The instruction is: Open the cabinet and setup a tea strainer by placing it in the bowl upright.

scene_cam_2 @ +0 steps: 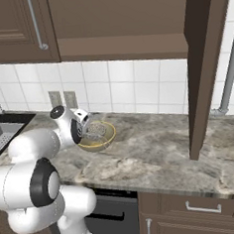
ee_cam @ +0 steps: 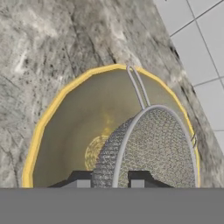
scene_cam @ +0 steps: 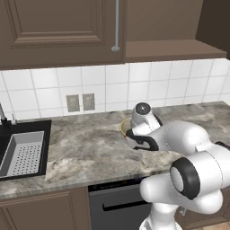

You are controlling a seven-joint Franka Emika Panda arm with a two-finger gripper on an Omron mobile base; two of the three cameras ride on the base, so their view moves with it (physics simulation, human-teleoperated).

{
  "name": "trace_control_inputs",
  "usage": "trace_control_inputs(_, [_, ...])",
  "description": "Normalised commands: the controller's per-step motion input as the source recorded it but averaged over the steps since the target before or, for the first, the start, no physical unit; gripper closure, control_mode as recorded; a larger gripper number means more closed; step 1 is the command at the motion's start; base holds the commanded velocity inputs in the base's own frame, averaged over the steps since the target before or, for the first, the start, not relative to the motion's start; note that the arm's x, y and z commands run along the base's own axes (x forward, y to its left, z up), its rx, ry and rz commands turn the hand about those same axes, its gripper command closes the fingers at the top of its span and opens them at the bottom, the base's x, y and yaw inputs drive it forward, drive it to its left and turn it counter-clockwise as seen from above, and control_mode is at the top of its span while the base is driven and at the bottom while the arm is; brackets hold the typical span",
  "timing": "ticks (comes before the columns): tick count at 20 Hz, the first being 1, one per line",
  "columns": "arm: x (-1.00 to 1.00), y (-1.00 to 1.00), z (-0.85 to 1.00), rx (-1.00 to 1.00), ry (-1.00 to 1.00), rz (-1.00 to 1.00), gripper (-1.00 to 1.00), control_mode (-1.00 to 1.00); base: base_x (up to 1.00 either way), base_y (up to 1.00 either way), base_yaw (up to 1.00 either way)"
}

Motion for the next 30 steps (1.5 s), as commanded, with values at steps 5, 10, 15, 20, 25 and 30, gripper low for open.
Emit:
trace_control_inputs(5, [0.00,0.00,-0.22,0.00,0.00,0.00,1.00,-1.00,0.00,0.00,0.00])
trace_control_inputs(10, [0.00,0.00,-0.06,0.00,-0.03,0.00,1.00,-1.00,0.00,0.00,0.00])
trace_control_inputs(15, [0.00,0.00,0.00,0.00,-0.10,0.00,1.00,-1.00,0.00,0.00,0.00])
trace_control_inputs(20, [0.01,0.01,0.00,0.00,-0.06,0.00,1.00,-1.00,0.00,0.00,0.00])
trace_control_inputs(25, [0.07,0.17,0.00,0.00,0.00,0.00,1.00,-1.00,0.00,0.00,0.00])
trace_control_inputs(30, [0.08,0.18,0.00,0.00,0.00,0.00,1.00,-1.00,0.00,0.00,0.00])
